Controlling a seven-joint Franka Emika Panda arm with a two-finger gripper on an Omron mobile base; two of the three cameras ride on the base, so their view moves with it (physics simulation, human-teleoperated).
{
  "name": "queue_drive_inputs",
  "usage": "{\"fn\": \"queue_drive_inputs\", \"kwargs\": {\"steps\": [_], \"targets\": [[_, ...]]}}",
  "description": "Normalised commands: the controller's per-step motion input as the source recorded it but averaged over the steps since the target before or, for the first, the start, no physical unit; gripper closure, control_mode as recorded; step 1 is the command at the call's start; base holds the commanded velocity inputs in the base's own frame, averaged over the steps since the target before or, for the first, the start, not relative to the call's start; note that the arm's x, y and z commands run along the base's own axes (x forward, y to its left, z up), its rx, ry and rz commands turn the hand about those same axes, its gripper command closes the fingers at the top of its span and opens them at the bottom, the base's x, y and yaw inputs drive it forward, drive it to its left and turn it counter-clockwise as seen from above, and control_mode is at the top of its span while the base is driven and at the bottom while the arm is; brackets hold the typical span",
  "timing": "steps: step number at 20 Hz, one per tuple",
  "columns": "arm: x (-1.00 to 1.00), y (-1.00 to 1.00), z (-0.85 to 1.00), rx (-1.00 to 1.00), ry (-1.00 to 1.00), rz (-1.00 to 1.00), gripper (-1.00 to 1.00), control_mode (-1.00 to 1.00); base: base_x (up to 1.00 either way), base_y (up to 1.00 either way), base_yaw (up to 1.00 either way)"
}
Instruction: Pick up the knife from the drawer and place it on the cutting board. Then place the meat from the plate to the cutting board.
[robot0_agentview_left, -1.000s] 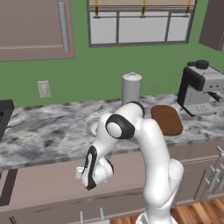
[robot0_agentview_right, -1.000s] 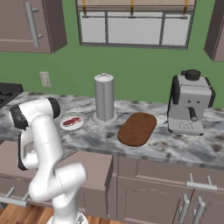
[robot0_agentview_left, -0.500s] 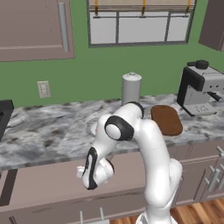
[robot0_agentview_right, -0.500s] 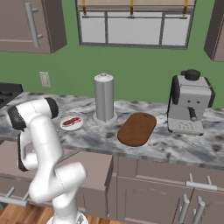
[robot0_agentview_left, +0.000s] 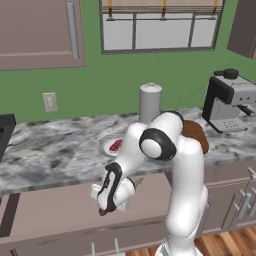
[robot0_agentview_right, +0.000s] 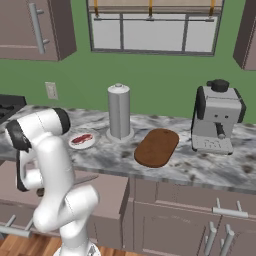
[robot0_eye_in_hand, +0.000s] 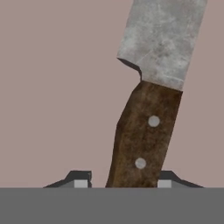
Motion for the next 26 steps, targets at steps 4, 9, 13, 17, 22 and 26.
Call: {"fn": "queue_drive_inputs", "kwargs": {"steps": [4,9,13,17,22,26], "targets": [[-0.03,0.01,0.64,-0.09,0.18,-0.34,1.0,-1.0,0.0,0.0,0.0],[-0.03,0.0,0.21,-0.02,0.01,-0.45,1.0,-1.0,0.0,0.0,0.0],[-0.22,0.0,0.34,-0.01,0.0,-0.37,1.0,-1.0,0.0,0.0,0.0],[-0.12,0.0,0.59,-0.07,0.0,-0.33,1.0,-1.0,0.0,0.0,0.0],[-0.29,0.01,0.93,-0.08,0.0,-0.19,1.0,-1.0,0.0,0.0,0.0],[-0.2,0.0,1.0,-0.16,0.0,-0.1,1.0,-1.0,0.0,0.0,0.0]]}}
